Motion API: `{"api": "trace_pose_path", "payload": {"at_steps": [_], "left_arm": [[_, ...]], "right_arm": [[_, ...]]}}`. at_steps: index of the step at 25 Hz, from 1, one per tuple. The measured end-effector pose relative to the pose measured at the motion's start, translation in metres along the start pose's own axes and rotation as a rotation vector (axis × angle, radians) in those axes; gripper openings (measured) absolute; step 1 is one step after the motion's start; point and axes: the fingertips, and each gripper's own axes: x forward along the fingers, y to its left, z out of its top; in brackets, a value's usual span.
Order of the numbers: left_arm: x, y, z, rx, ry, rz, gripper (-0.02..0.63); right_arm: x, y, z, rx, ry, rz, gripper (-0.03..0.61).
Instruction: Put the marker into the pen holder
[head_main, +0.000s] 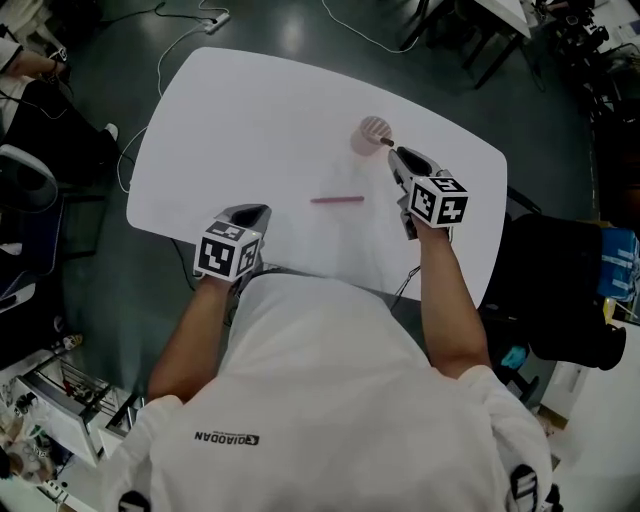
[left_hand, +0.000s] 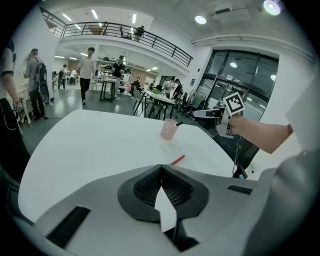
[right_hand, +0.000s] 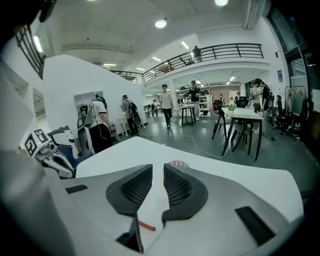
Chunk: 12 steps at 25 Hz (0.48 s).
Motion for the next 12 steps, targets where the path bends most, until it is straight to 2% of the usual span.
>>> {"api": "trace_pose_path", "payload": {"at_steps": [12], "left_arm": [[0.006,0.014,0.016,0.100,0.007,-0.063,0.026]], "right_arm": [[-0.015,0.020,-0.067,0.042,0.087,-0.067,0.083]]}}
